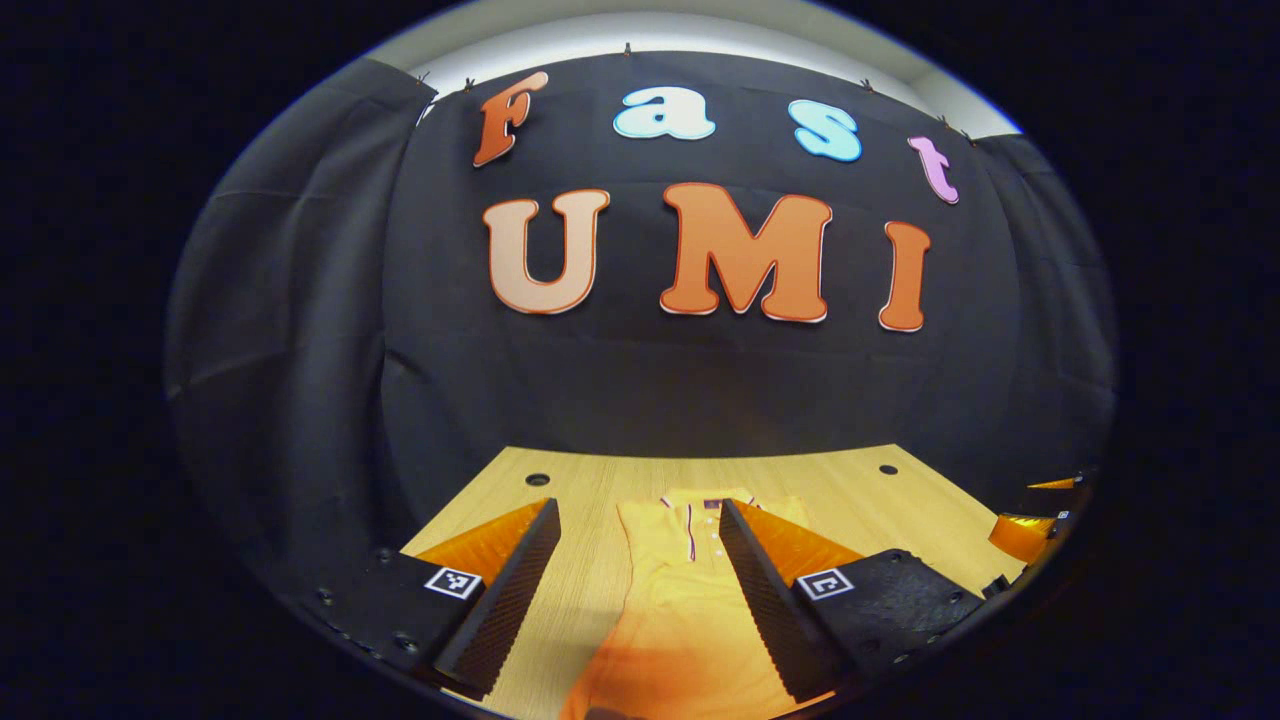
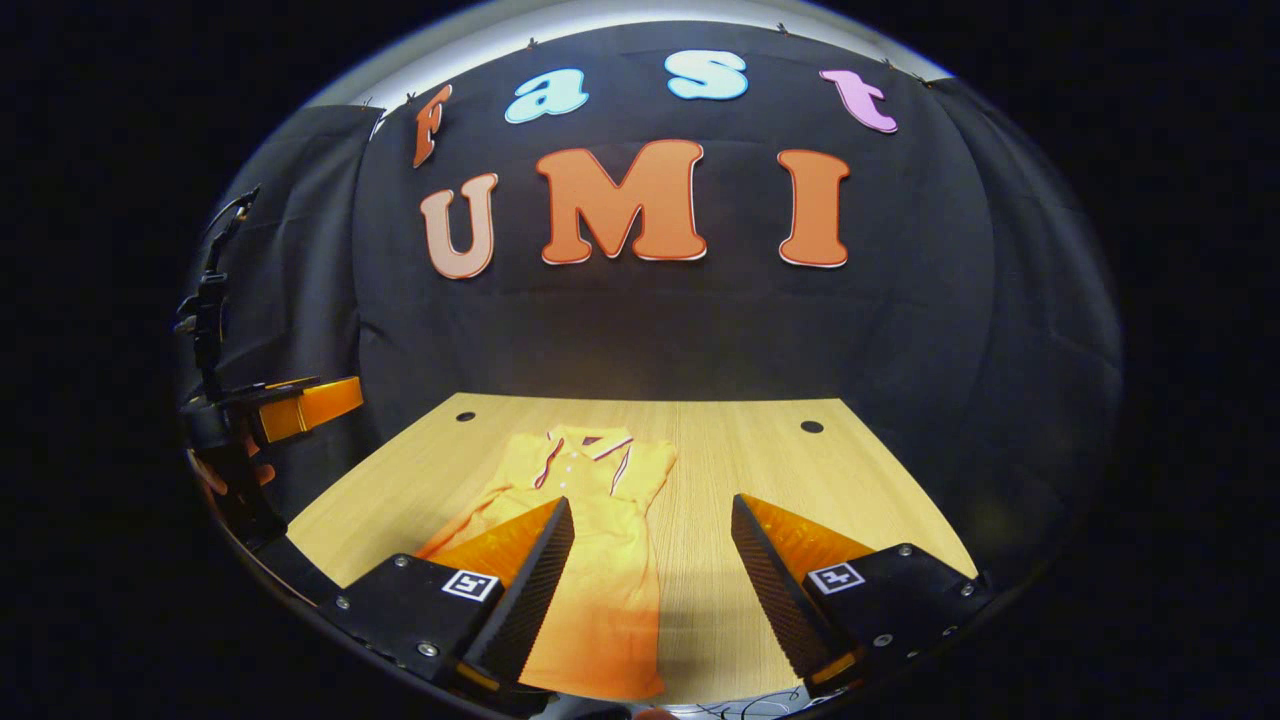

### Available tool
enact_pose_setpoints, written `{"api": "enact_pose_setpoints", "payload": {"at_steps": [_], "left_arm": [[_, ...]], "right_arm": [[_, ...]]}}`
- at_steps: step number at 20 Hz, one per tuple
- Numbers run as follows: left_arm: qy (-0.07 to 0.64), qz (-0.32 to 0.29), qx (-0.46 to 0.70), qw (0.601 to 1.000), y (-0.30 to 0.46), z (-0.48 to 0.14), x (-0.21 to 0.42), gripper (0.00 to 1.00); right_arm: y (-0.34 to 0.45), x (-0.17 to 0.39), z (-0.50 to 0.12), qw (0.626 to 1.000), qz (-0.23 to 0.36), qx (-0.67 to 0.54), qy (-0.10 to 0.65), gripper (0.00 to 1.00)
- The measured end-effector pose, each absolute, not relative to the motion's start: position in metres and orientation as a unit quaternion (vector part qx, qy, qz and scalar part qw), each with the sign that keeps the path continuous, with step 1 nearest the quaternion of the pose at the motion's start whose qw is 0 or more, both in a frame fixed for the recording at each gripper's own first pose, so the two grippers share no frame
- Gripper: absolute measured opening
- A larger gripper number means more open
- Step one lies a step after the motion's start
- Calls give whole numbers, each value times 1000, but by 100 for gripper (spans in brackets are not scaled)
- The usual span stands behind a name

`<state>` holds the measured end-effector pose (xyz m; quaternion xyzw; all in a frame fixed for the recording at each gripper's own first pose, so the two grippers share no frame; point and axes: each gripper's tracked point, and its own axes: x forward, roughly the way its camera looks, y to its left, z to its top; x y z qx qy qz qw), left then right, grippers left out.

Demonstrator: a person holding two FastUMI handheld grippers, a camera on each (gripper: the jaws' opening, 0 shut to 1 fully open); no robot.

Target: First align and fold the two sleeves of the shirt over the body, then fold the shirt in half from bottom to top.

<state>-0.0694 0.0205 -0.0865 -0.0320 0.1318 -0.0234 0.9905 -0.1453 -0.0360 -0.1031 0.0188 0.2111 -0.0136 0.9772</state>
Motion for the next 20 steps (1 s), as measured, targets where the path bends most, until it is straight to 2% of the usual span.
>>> {"api": "enact_pose_setpoints", "payload": {"at_steps": [10, 20], "left_arm": [[237, -35, -24, 970, 32, -173, -119, 99], [439, -64, -30, 896, 23, -299, -156, 99]], "right_arm": [[-23, -187, -173, 951, 11, 23, 308, 97], [-10, -227, -258, 899, 23, 35, 436, 98]]}}
